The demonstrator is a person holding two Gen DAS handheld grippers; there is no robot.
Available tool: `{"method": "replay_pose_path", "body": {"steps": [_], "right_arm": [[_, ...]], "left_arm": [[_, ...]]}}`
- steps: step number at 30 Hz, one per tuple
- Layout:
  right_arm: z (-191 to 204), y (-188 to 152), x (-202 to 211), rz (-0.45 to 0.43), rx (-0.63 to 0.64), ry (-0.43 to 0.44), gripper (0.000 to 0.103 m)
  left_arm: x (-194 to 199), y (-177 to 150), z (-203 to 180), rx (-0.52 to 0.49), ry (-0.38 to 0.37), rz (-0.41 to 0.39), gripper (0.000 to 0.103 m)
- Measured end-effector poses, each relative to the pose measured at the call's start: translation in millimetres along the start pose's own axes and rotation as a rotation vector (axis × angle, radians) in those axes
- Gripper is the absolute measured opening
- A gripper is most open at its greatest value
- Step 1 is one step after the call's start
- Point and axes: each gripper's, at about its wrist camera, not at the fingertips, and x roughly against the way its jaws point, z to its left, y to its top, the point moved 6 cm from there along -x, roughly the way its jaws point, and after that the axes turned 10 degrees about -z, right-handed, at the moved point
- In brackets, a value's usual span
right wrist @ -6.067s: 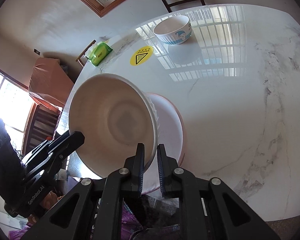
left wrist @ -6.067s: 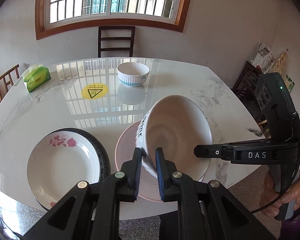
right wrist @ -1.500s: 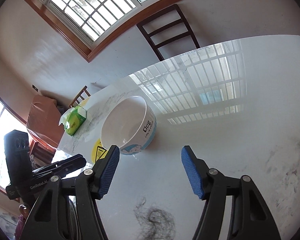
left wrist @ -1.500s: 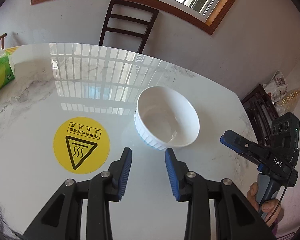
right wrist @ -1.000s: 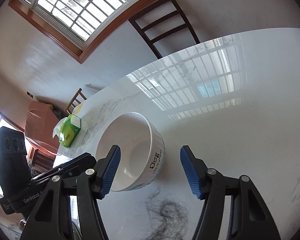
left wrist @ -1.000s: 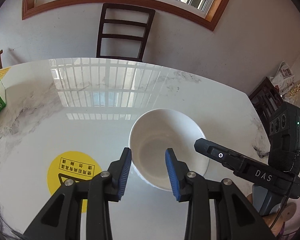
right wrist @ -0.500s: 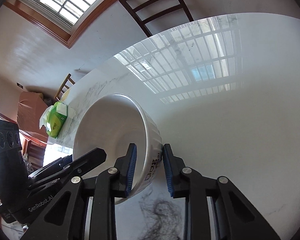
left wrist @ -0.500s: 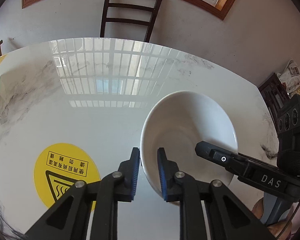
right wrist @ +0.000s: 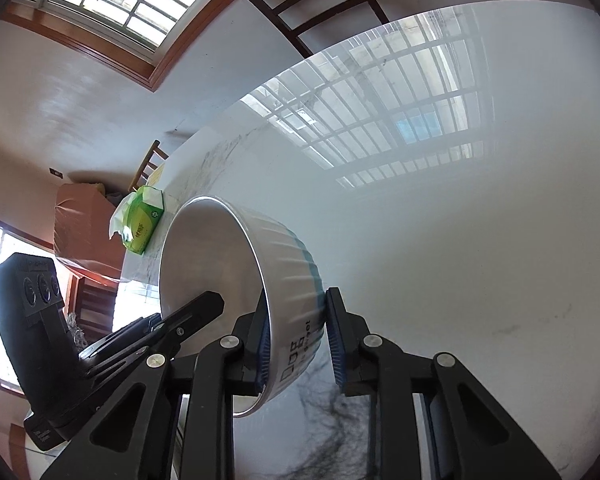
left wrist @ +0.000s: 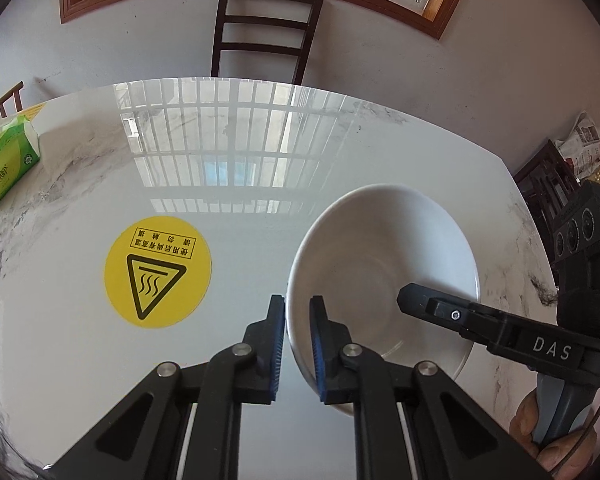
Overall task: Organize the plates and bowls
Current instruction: 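Carry the blue-banded bowl over the nested bowls and lower it in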
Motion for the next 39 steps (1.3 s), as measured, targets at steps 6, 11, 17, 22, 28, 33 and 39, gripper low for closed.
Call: {"method": "replay_pose_path", "body": {"steps": [6, 11, 17, 22, 28, 33, 39], "right_arm": [[15, -25, 32, 0.009, 0.012, 0.017, 0.023], [28, -43, 56, -0.002, 0.034, 0.015, 0.023], [38, -64, 76, -0.012, 0.046, 0.022, 0.023], [42, -75, 90, -0.013, 0.037, 0.038, 0.023], [51, -91, 113, -0.022, 0.047, 0.059, 0.023], [56, -106, 124, -0.023, 0.058, 0.064, 0.023], [58, -122, 134, -0.014, 0.066, 0.075, 0.023]], "left_arm": [[42, -24, -12, -0.025, 0.008, -0.024, 0.013], [71, -41, -21, -0.042, 0.005, -0.047, 0.013], [98, -55, -30, -0.069, 0.006, -0.061, 0.013], [118, -65, -36, -0.096, 0.011, -0.086, 0.013], [145, -76, -42, -0.126, 0.009, -0.121, 0.013], [162, -85, -46, -0.141, 0.011, -0.137, 0.013], [178, -98, -48, -0.145, -0.001, -0.143, 0.013]]}}
